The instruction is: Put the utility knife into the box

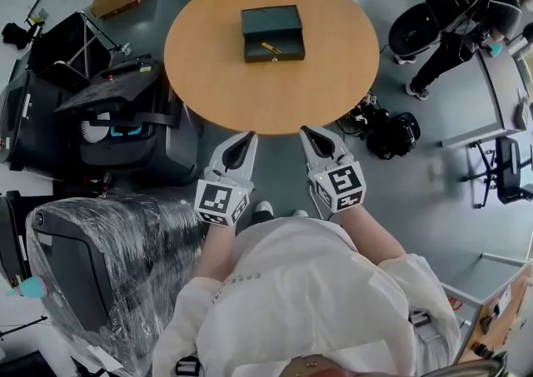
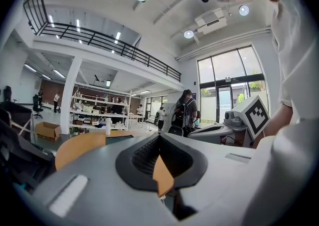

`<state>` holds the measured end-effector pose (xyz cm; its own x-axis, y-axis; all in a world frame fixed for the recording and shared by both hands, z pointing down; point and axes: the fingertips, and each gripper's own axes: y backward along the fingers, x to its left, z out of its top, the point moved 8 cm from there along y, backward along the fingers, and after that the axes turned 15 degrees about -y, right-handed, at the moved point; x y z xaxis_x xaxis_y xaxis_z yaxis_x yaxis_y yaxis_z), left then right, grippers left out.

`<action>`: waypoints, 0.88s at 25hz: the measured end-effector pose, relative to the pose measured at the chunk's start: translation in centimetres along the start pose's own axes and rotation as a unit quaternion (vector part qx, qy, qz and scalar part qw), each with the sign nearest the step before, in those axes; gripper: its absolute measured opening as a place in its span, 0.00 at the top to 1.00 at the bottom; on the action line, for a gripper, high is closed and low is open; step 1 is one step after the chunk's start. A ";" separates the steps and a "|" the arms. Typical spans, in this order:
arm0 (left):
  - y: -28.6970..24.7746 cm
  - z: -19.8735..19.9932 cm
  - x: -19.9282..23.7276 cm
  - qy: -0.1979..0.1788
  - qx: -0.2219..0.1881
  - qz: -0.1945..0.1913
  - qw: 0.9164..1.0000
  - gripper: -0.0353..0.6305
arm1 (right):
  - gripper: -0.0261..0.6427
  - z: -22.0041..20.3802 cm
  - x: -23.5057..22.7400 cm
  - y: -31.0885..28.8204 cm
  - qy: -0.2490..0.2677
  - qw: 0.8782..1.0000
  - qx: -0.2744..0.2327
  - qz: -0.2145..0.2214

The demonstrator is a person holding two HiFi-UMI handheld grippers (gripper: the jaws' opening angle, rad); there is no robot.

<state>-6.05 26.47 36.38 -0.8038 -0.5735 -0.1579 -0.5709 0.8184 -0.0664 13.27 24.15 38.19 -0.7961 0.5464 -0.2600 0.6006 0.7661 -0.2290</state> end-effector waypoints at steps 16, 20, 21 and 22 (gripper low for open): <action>-0.4 0.2 -0.5 0.001 0.002 0.002 1.000 0.92 | 0.97 0.1 -0.6 0.4 -0.012 1.000 0.004 0.003; -0.3 -0.1 -0.3 0.001 0.005 0.003 1.000 0.92 | 0.97 -0.2 -0.5 0.1 -0.012 1.000 0.006 0.004; -0.2 -0.2 -0.2 0.002 0.005 0.003 1.000 0.92 | 0.97 -0.2 -0.5 0.0 -0.012 1.000 0.007 0.004; -0.2 -0.3 -0.1 0.002 0.006 0.004 1.000 0.92 | 0.97 -0.3 -0.5 0.0 -0.012 1.000 0.008 0.004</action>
<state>-5.89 26.41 36.69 -0.8088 -0.5674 -0.1548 -0.5627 0.8231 -0.0770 13.58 23.97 38.61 -0.7895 0.5440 -0.2844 0.6080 0.7564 -0.2412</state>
